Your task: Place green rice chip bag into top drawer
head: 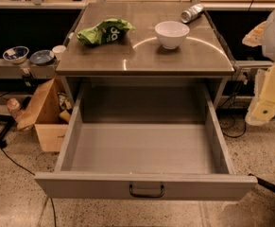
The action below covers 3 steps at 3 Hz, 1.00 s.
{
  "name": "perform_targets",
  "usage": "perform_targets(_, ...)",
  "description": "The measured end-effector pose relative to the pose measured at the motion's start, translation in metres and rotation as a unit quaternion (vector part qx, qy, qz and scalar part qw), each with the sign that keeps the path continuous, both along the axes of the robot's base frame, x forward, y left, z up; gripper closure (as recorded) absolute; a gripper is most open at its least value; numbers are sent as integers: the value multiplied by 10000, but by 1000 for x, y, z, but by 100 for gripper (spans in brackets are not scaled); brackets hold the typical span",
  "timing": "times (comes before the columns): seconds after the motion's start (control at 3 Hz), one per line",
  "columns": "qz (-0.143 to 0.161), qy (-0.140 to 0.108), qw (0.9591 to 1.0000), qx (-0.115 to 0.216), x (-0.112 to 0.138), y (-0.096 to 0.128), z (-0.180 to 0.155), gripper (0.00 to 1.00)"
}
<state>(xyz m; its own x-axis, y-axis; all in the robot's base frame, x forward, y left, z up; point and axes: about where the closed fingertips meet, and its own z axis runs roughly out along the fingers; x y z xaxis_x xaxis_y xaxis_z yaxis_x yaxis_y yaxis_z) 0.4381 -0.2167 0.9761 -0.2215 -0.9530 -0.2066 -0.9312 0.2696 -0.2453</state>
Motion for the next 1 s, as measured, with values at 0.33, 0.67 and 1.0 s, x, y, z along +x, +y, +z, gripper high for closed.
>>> perform_targets(0.33,0,-5,10000,0,0,0,0,0)
perform_targets(0.67,82,-206,9998,-20,21,3,5,0)
perform_targets(1.0,167,-335,9993,-20,44,7,7,0)
